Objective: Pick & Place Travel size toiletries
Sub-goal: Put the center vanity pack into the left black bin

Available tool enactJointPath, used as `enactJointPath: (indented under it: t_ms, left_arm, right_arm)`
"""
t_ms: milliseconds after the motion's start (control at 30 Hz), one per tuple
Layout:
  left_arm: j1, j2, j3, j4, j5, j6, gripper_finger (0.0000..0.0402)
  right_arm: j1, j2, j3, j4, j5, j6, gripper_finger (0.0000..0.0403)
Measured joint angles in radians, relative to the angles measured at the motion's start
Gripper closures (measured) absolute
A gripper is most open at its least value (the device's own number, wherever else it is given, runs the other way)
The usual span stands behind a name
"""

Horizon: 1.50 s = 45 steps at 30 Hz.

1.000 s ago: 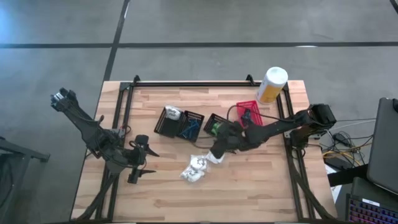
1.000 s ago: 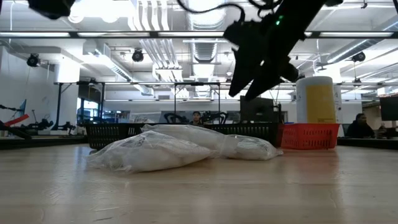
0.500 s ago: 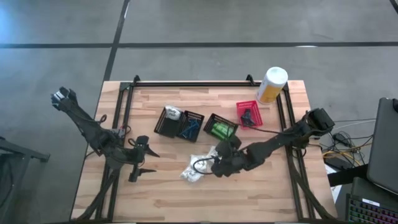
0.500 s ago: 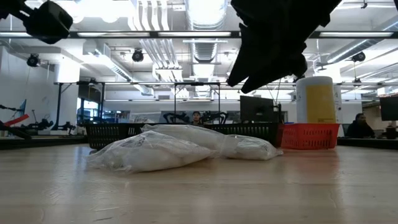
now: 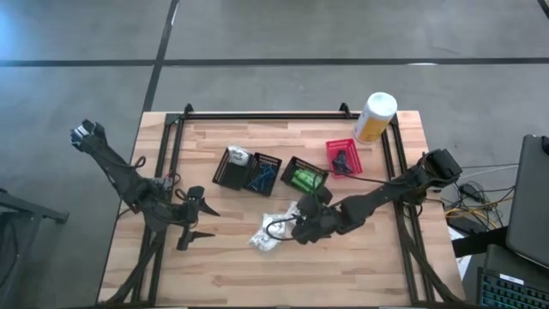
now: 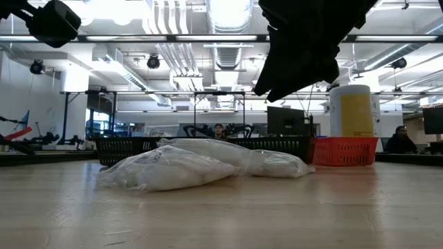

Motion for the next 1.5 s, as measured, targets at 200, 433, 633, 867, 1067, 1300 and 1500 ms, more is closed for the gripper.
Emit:
enactJointPath:
  t_ms: [200, 433, 633, 867, 1067, 1300, 1500]
  left_arm:
    - [0.000, 0.000, 0.000, 0.000, 0.000, 0.000, 0.0103]
    - [0.000, 0.000, 0.000, 0.000, 0.000, 0.000, 0.0103]
    - [0.000, 0.001, 0.000, 0.000, 0.000, 0.000, 0.0103]
    - [0.000, 0.001, 0.000, 0.000, 0.000, 0.000, 0.0103]
    - [0.000, 0.001, 0.000, 0.000, 0.000, 0.000, 0.0103]
    - [0.000, 0.001, 0.000, 0.000, 0.000, 0.000, 0.0103]
    - [0.000, 0.001, 0.000, 0.000, 0.000, 0.000, 0.0103]
  right_arm:
    - [0.000, 0.000, 0.008, 0.002, 0.000, 0.000, 0.0215]
    - [0.000, 0.000, 0.006, -0.001, -0.002, 0.000, 0.0229]
    - [0.000, 0.000, 0.005, -0.001, -0.002, 0.000, 0.0244]
    - [0.000, 0.000, 0.005, -0.001, -0.002, 0.000, 0.0263]
    - [0.000, 0.000, 0.004, 0.000, -0.002, 0.000, 0.0281]
    - [0.000, 0.000, 0.004, 0.000, -0.002, 0.002, 0.0303]
    - [0.000, 0.001, 0.004, 0.026, -0.009, 0.035, 0.0321]
